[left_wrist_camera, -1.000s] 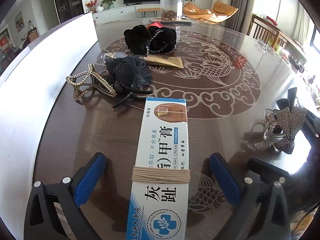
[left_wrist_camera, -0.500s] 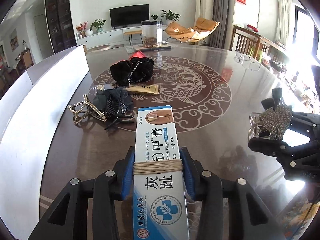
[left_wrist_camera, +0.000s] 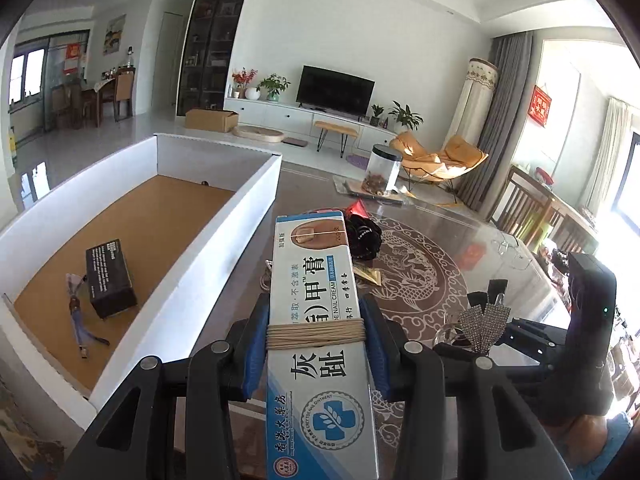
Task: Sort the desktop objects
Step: 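Carry the cream box and rhinestone clip into the white bin and open both tools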
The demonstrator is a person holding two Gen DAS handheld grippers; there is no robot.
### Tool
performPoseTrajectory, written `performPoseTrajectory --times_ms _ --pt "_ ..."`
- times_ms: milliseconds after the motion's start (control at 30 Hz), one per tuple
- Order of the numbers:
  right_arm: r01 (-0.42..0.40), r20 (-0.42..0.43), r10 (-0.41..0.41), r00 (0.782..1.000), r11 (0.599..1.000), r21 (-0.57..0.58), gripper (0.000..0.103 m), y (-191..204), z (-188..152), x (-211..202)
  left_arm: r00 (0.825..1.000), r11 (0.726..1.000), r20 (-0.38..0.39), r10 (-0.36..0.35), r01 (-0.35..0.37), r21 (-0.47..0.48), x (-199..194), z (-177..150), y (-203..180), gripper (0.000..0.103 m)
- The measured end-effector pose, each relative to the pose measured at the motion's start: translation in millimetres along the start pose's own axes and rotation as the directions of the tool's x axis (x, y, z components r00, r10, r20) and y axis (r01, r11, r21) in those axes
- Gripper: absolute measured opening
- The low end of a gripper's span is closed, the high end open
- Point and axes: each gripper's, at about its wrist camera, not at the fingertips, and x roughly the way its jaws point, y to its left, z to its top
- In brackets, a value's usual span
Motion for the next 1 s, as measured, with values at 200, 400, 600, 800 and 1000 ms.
performPoseTrajectory --times_ms 200,400,600,800,1000 --pt "-0.162 0.069 0.174 0.982 0.976 -0.148 0.052 84 82 20 0.985 0.977 0.003 0.171 -0.169 -0.128 -18 48 108 0.043" --pt "-0.349 -0.020 0.357 0.934 0.898 -0.268 0.052 188 140 83 0.939 0.919 -0.125 0.321 -0.341 -0.197 10 67 214 0.043" --pt "-0.430 -0.220 0.377 0.899 0.853 -0.296 0.053 252 147 162 0.889 0.883 -0.279 0.364 -0.424 -0.201 51 57 257 0.045" --pt "-0.437 -0.257 0.374 0.891 0.860 -0.263 0.088 249 145 181 0.868 0.866 -0.289 0.404 -0.465 -0.185 62 44 257 0.074" --pt "-0.337 0.029 0.351 0.936 0.916 -0.219 0.102 179 136 116 0.909 0.897 -0.147 0.389 -0.410 -0.166 25 52 200 0.074"
